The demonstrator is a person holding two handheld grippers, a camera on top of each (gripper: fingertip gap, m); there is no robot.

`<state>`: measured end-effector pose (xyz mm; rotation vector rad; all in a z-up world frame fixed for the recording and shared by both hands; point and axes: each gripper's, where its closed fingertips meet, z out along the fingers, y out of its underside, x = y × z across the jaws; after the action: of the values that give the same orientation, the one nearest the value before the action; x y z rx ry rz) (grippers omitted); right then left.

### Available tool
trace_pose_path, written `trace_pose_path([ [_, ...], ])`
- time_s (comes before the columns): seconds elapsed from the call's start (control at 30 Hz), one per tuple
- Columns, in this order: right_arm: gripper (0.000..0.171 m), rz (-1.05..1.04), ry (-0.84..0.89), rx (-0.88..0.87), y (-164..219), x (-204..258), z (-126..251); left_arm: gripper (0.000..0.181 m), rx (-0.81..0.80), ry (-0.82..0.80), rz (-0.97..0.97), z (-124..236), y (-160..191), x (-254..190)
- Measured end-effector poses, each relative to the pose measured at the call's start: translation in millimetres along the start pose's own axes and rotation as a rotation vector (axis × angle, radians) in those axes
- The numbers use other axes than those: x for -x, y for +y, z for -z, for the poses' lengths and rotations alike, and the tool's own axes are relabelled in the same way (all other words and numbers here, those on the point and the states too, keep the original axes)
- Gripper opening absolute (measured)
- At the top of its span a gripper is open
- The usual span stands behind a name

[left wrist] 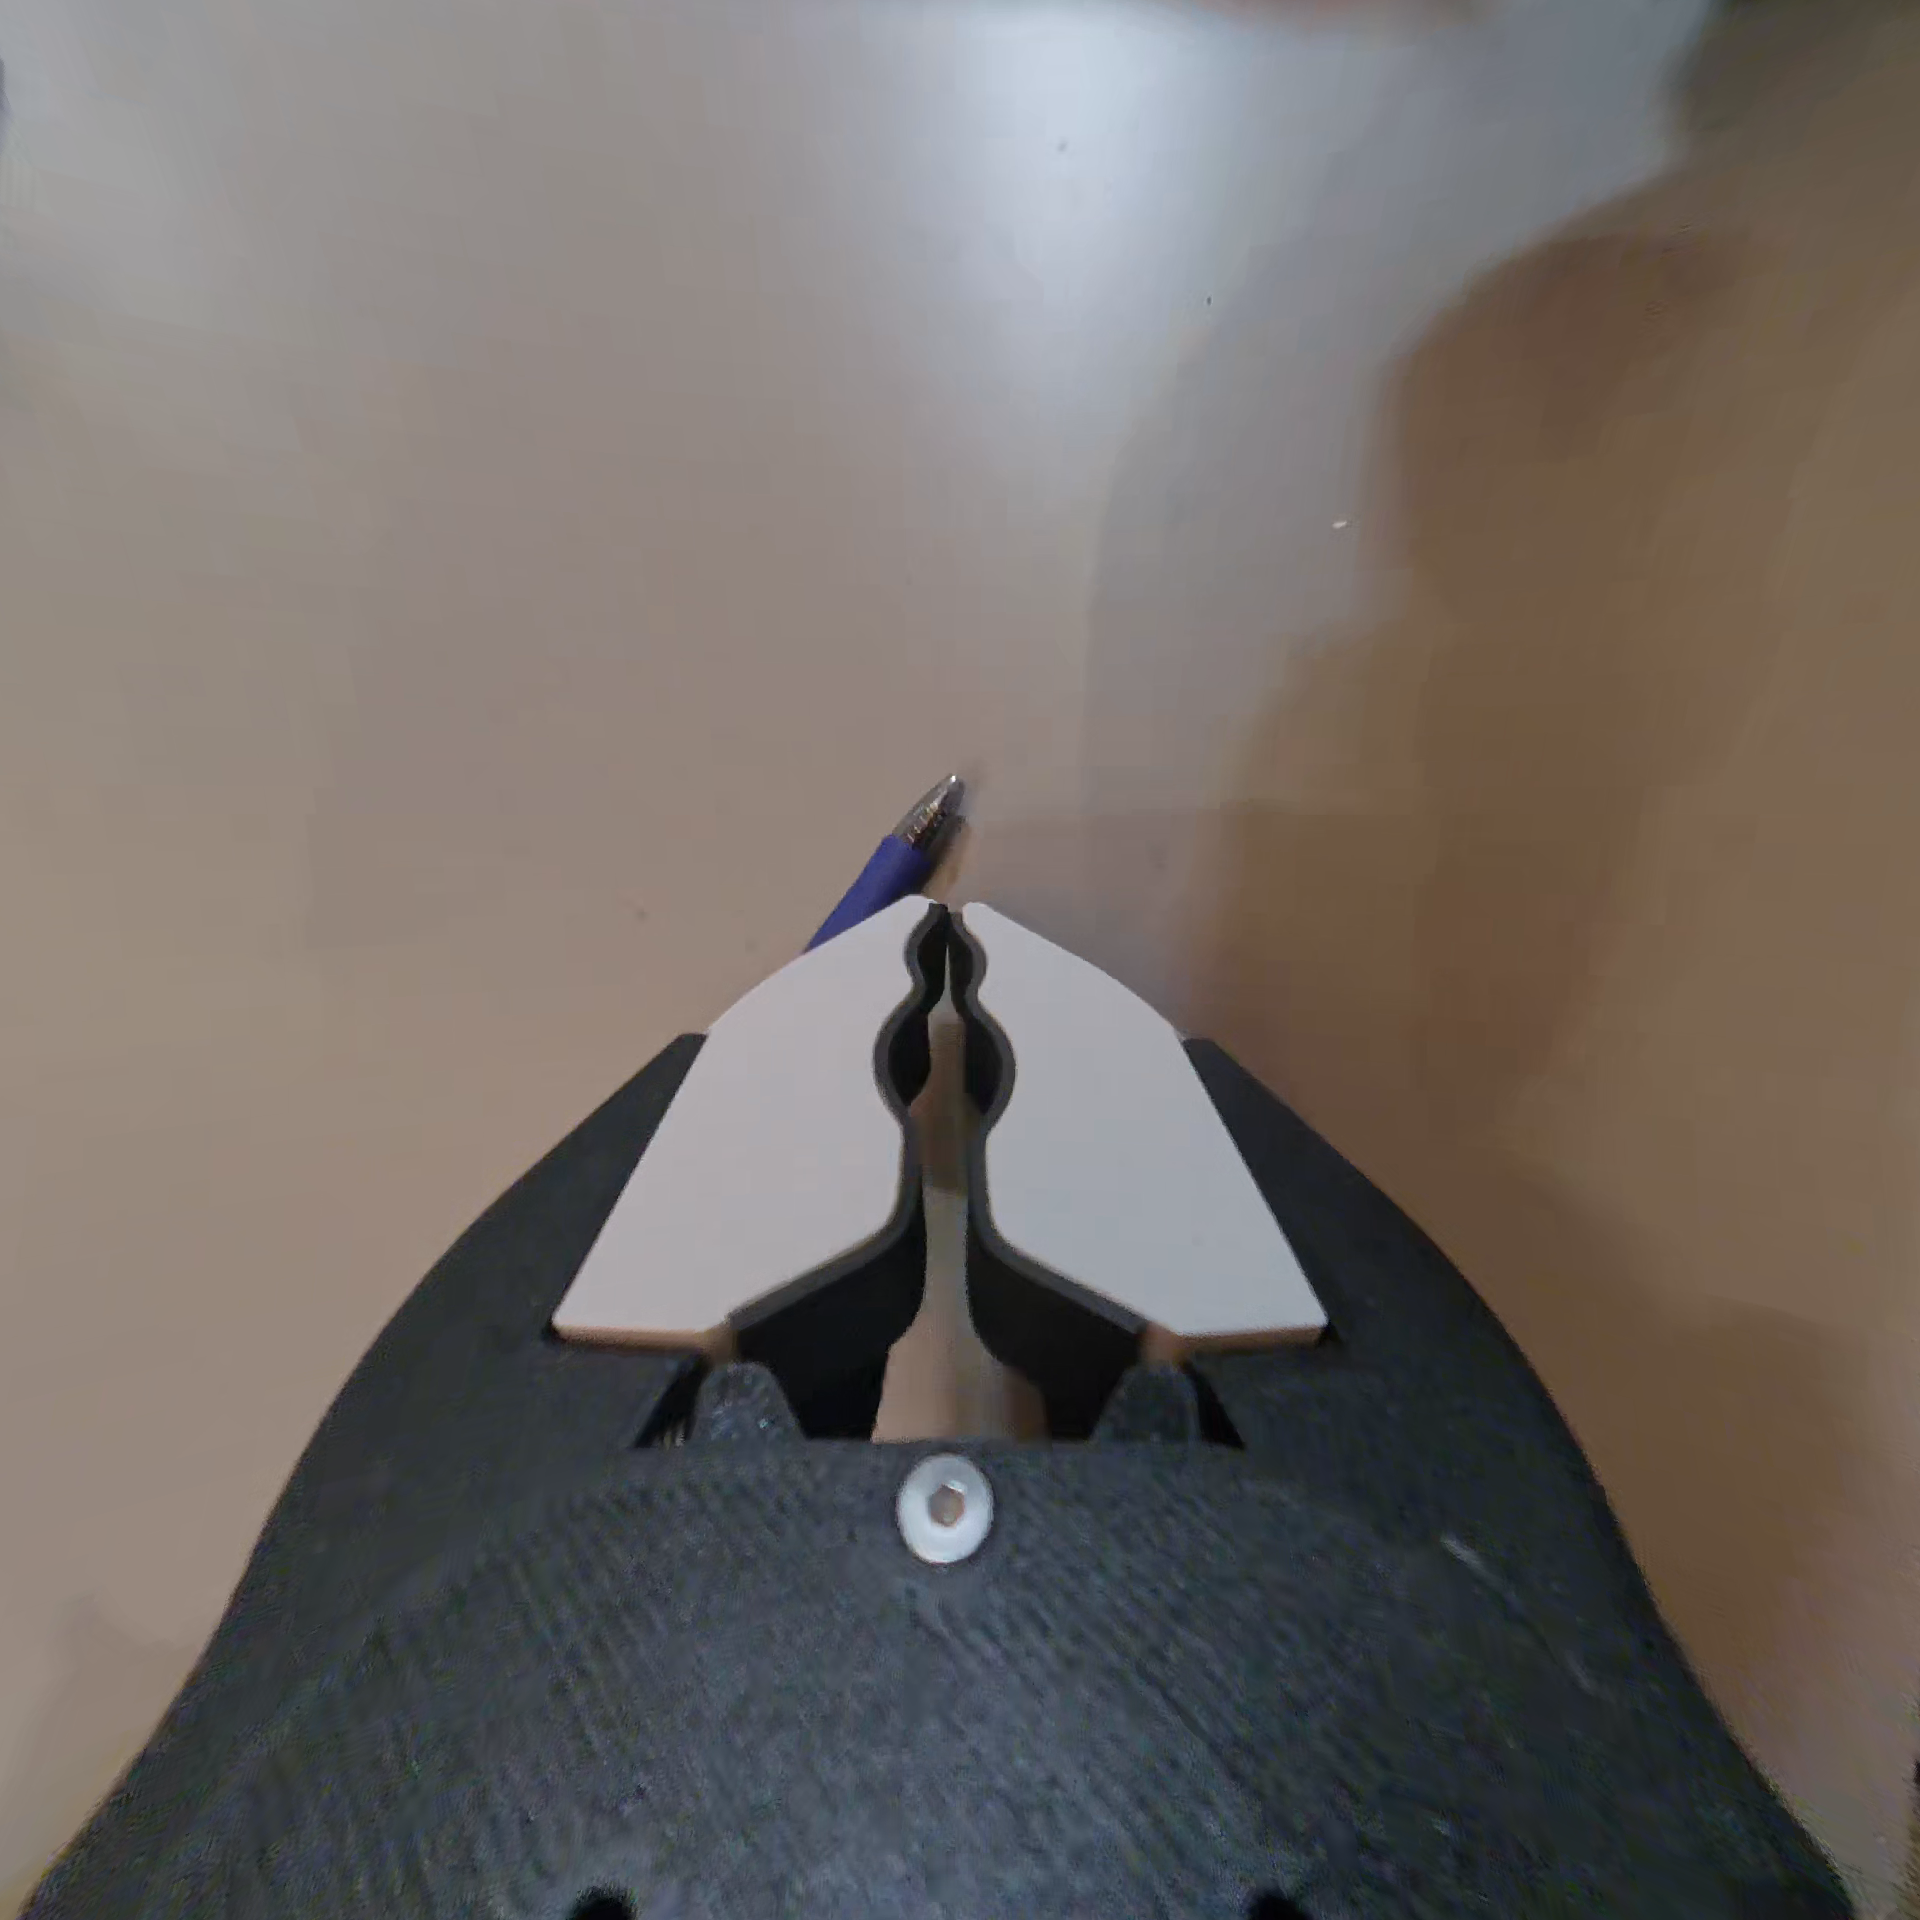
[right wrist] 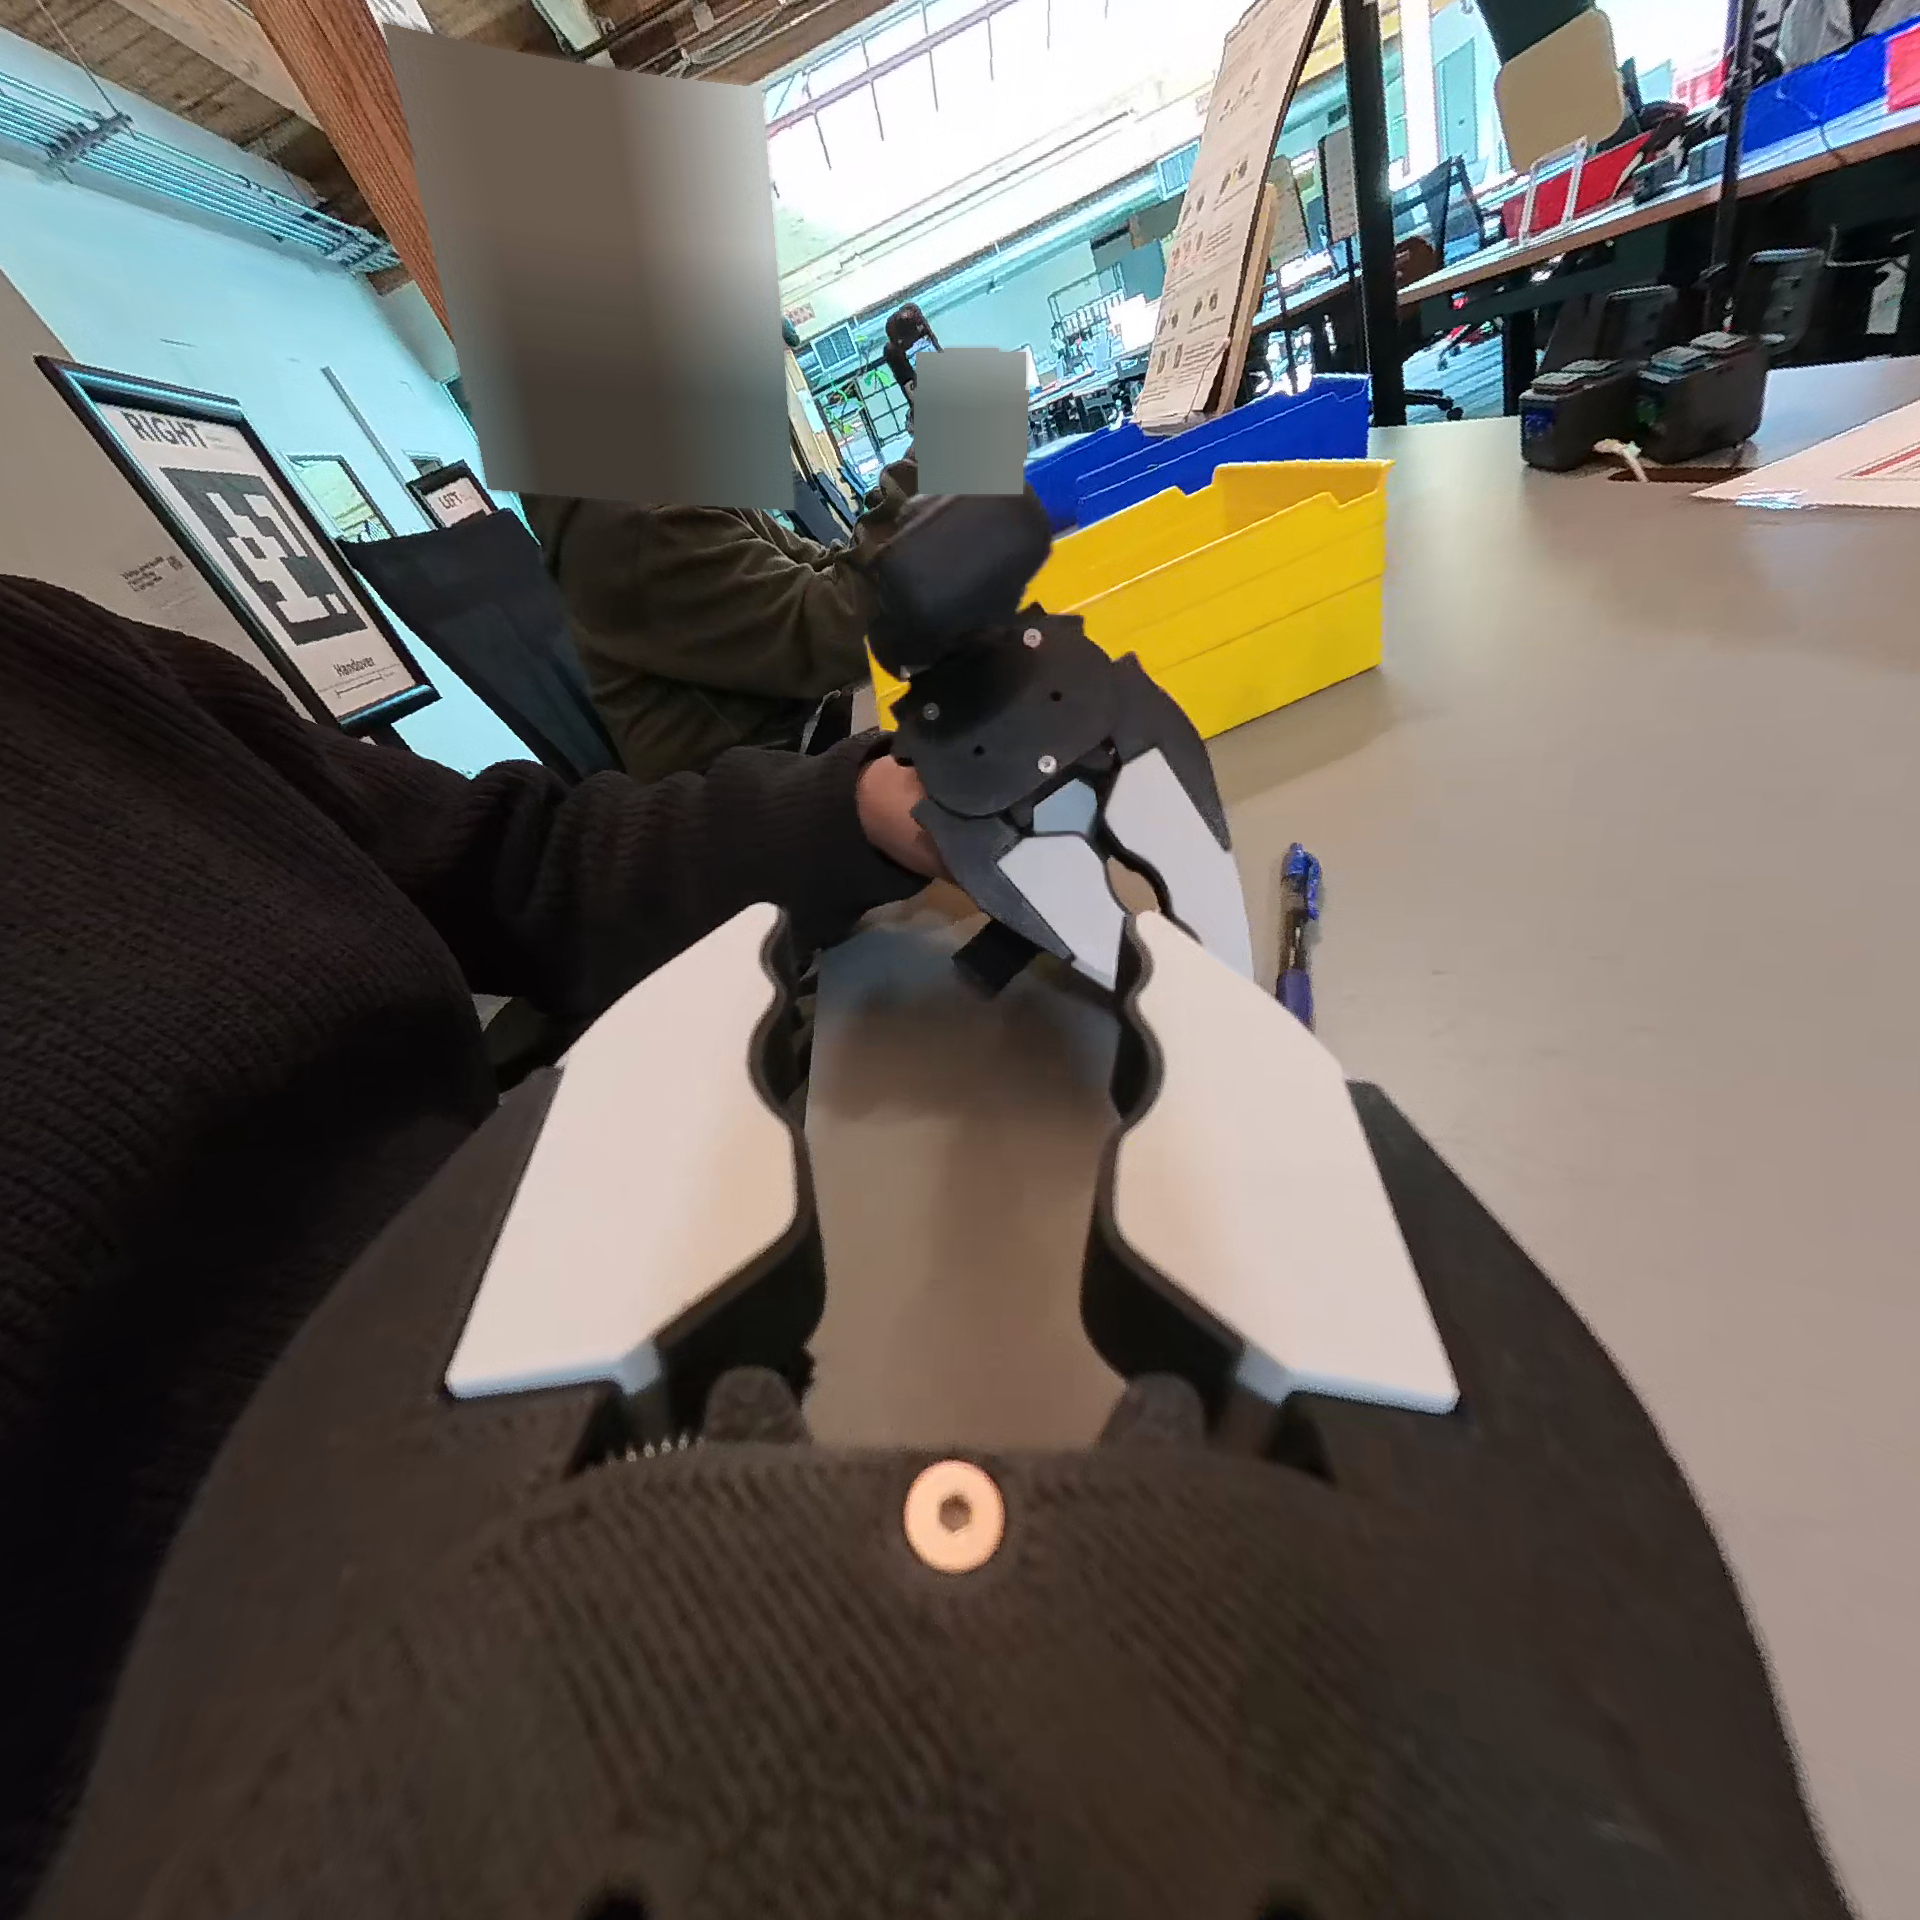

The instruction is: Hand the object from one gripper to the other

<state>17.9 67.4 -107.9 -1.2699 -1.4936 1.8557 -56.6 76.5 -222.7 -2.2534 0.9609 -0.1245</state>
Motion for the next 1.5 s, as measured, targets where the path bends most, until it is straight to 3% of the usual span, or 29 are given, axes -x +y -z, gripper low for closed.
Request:
trace_pose_path([
  [0.07, 0.059, -0.003, -0.001, -0.002, -0.2, -0.8, 0.6, 0.009, -0.054, -0.069, -0.036, 2.6, -5.9, 8.8],
  [0.23, 0.057, -0.021, -0.010, 0.001, 1.4, -2.0, 1.0, 0.066, -0.039, -0.148, 0.030, -3.3, 9.3, 30.5],
  [0.3, 0.057, -0.024, -0.014, 0.002, 1.5, -1.4, 1.0, 0.062, -0.070, -0.127, 0.078, -3.6, 10.3, 32.6],
  [0.37, 0.057, -0.022, -0.016, 0.002, 1.5, -0.8, 1.0, 0.036, -0.058, -0.011, 0.129, -5.1, 14.2, 20.9],
  [0.47, 0.056, -0.021, -0.017, 0.006, 2.3, -0.3, 0.5, 0.017, -0.041, 0.017, 0.184, -1.6, 16.3, 21.0],
  [0.53, 0.056, -0.019, -0.017, 0.007, 2.3, 0.0, 0.4, 0.017, -0.029, 0.024, 0.132, 1.4, 14.1, 16.2],
  [0.63, 0.055, -0.011, -0.009, 0.003, 1.0, -0.6, 1.3, 0.014, -0.145, 0.004, 0.095, 13.3, -11.9, 12.8],
  [0.73, 0.054, -0.009, 0.007, -0.008, -0.7, -3.8, 3.1, 0.014, -0.365, 0.048, 0.176, 36.0, -45.4, 10.5],
  [0.87, 0.055, -0.014, 0.041, -0.010, 1.1, -12.4, 4.6, 0.014, -0.854, 0.335, 0.504, 88.4, -91.9, 9.8],
  [0.97, 0.056, 0.000, 0.079, 0.011, 7.0, -17.8, 1.5, 0.012, -1.215, 0.562, 0.782, 124.5, -102.6, 24.8],
  [1.03, 0.057, 0.016, 0.087, 0.024, 10.7, -15.9, -4.3, 0.012, -1.318, 0.643, 0.909, 126.8, -101.1, 29.4],
  [1.3, 0.051, -0.004, 0.090, 0.040, 25.0, 5.5, -35.7, 0.013, -1.330, 0.655, 0.854, 118.5, -131.6, -5.9],
  [1.37, 0.042, -0.017, 0.089, 0.030, 26.4, 7.9, -38.6, 0.013, -1.341, 0.674, 0.858, 117.8, -135.9, -12.5],
  [1.43, 0.017, -0.005, 0.116, 0.027, 25.8, 4.5, -35.4, 0.012, -1.347, 0.695, 0.868, 116.1, -137.0, -15.9],
  [1.5, 0.017, 0.011, 0.115, 0.027, 24.0, 3.3, -32.1, 0.012, -1.367, 0.706, 0.879, 118.0, -136.4, -14.0],
])
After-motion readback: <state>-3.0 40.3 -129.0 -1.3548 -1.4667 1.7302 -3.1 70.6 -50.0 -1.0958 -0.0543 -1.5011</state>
